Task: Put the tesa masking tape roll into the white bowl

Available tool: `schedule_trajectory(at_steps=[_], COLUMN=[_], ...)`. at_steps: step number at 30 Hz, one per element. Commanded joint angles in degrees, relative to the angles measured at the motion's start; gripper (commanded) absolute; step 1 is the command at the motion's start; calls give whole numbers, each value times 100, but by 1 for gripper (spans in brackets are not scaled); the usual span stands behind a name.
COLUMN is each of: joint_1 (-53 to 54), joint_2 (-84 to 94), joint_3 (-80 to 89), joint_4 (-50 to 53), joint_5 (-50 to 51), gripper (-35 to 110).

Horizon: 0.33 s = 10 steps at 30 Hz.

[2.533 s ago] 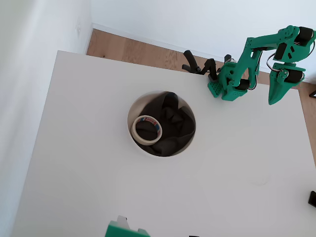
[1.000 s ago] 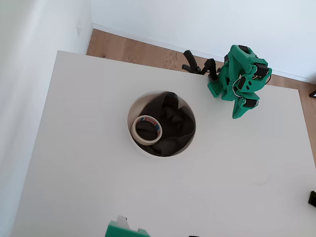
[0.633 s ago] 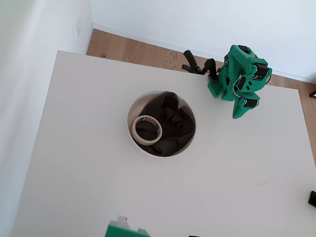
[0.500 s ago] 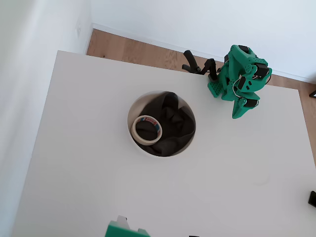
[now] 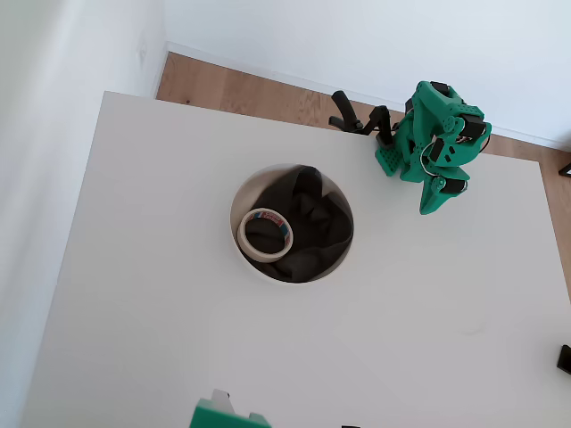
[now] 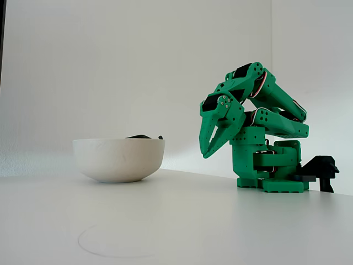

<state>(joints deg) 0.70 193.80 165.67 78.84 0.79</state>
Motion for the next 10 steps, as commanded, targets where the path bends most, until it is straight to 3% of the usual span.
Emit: schedule_trajectory(at_steps=[1,10], joint_1=[70,70], joint_2=[44,44], joint_3=[18,18], joint_4=[88,88], joint_5=[26,26], gripper=[-5,-6])
